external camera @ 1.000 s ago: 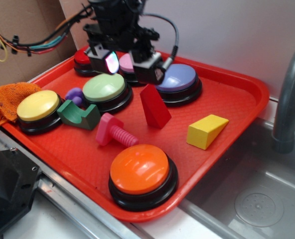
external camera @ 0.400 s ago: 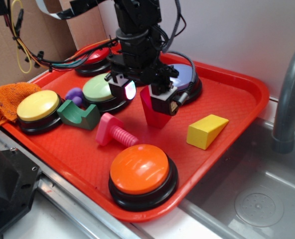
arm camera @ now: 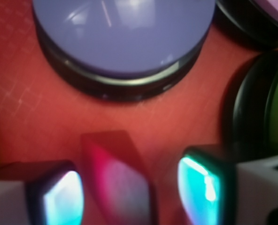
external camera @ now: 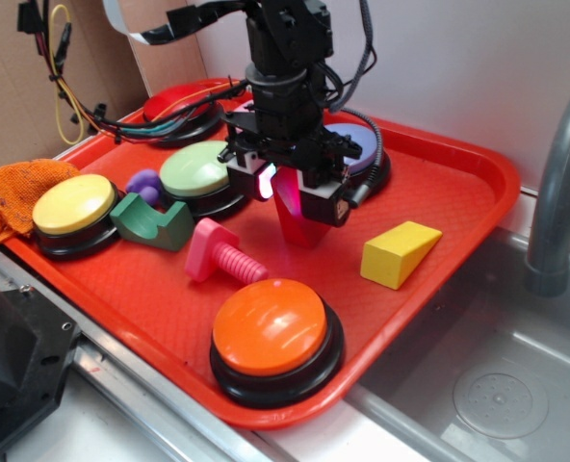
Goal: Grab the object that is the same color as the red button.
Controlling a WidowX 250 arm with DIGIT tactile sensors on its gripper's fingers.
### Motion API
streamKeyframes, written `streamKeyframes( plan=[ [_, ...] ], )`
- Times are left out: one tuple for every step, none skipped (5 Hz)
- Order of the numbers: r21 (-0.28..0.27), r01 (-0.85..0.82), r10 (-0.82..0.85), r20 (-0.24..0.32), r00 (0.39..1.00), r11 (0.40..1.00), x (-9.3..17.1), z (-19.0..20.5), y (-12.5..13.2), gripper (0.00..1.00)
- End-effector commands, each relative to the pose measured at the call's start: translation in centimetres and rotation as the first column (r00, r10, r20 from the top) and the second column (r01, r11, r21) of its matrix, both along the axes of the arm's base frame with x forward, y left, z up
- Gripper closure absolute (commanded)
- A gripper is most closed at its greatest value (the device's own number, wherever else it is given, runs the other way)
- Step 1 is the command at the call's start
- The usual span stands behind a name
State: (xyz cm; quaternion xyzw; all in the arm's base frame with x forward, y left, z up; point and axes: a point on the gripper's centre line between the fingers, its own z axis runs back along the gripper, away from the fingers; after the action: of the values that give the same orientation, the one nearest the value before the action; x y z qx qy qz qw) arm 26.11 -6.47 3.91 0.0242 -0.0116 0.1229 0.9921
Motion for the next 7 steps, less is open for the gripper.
streamKeyframes(
  plan=[
    [-0.012, 0.058, -0.057, 0.058, 0.997, 0.998, 1.6, 2.3, 0.5, 1.00],
    [-0.032, 0.093, -0.091, 0.058, 0.994, 0.995, 1.4, 4.4, 0.9, 1.00],
    [-0.065, 0.111, -0.105, 0.085, 0.991, 0.992, 1.1, 7.0, 2.1, 1.00],
    [-0.091, 0.122, -0.114, 0.093, 0.989, 0.988, 0.4, 9.7, 3.5, 1.00],
    [-0.120, 0.125, -0.108, 0.137, 0.985, 0.985, -0.9, 13.9, 5.2, 1.00],
    [-0.106, 0.101, -0.079, 0.194, 0.978, 0.989, -2.5, 16.3, 6.1, 1.00],
    [-0.104, 0.039, -0.011, 0.258, 0.966, 0.994, -4.5, 18.2, 7.3, 1.00]
  ],
)
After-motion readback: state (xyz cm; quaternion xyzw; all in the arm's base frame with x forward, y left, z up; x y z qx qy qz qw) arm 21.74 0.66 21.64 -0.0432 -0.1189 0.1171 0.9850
